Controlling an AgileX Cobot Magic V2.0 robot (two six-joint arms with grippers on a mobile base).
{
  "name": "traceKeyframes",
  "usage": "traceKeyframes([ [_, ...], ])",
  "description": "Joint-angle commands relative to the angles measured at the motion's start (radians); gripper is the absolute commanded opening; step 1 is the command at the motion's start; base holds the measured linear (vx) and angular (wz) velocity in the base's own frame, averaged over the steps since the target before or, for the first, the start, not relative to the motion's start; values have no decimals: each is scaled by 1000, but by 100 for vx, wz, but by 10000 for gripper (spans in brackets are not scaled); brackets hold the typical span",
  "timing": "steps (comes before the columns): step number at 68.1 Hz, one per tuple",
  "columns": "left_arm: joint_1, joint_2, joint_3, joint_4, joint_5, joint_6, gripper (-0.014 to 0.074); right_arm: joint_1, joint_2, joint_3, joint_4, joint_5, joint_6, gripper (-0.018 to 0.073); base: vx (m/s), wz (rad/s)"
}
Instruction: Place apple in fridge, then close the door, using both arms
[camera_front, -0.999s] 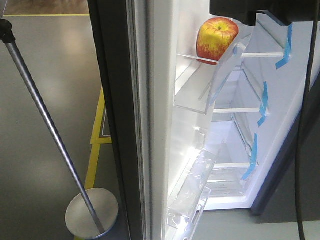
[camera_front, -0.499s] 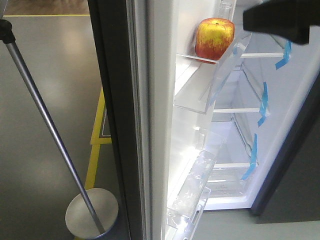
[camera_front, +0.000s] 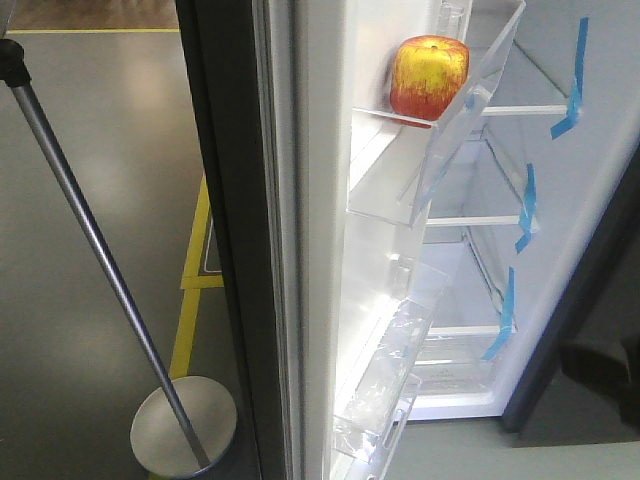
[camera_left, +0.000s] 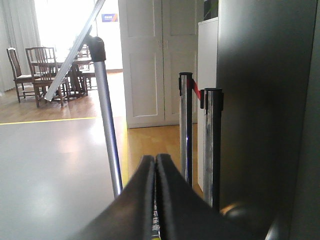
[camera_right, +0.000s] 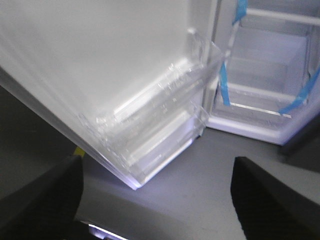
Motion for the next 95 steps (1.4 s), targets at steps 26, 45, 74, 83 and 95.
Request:
traceKeyframes([
  [26, -4, -13, -17, -9, -77, -3, -6, -3, -420, 175, -236, 164, 302, 577, 0, 0],
  [45, -4, -13, -17, -9, -77, -3, -6, -3, -567, 175, -321, 263, 339, 575, 0, 0],
  [74, -4, -13, -17, -9, -78, -3, -6, -3, -582, 175, -343, 301, 330, 503, 0, 0],
  [83, -4, -13, -17, -9, -77, -3, -6, -3, -582, 175, -341, 301, 330, 498, 0, 0],
  [95, -4, -13, -17, -9, -80, -3, -6, -3, -582, 175, -341, 301, 330, 498, 0, 0],
])
